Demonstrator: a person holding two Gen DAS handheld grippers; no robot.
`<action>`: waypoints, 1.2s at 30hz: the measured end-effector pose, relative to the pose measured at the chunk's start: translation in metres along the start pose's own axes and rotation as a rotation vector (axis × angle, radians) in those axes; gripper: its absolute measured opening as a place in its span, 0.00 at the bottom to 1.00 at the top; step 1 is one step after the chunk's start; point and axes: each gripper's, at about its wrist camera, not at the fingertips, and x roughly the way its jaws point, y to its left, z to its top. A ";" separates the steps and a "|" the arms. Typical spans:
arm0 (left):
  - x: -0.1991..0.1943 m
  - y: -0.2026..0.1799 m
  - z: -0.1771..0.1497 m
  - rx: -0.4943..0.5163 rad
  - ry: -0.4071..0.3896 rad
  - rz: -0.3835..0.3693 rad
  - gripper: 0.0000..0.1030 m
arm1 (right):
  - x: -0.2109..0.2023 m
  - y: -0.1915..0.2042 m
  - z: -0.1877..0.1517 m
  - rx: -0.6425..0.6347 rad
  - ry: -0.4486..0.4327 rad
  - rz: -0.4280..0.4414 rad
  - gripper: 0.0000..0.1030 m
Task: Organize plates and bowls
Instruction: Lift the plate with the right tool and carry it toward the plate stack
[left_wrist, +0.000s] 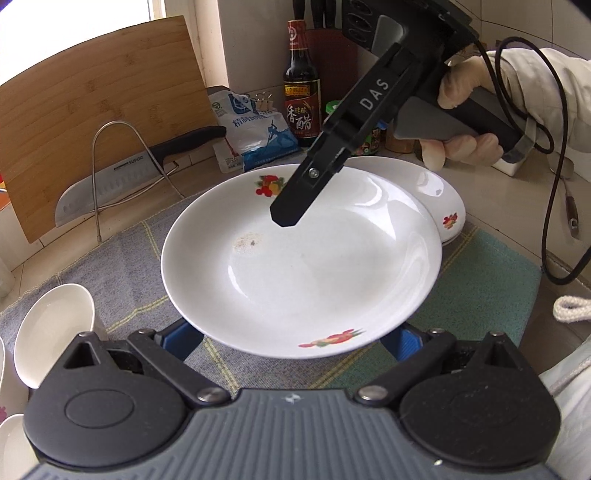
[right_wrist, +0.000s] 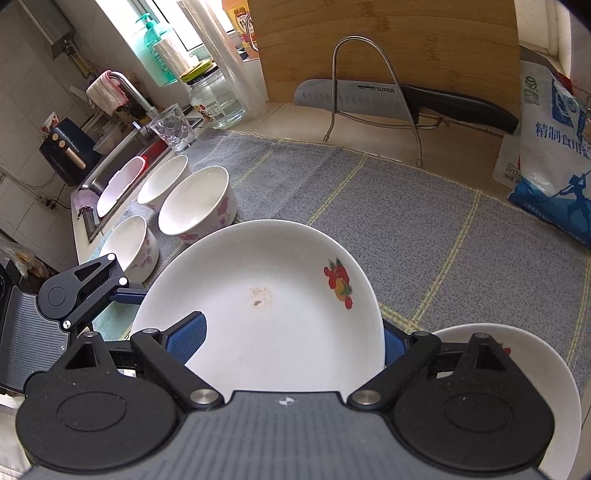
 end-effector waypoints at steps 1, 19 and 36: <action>-0.002 -0.004 0.001 0.008 -0.002 -0.008 0.97 | -0.004 -0.001 -0.003 0.007 -0.006 -0.006 0.94; 0.035 -0.047 0.030 0.137 -0.005 -0.145 0.97 | -0.060 -0.044 -0.062 0.143 -0.082 -0.110 0.94; 0.064 -0.053 0.041 0.169 0.031 -0.183 0.97 | -0.065 -0.079 -0.080 0.221 -0.109 -0.121 0.94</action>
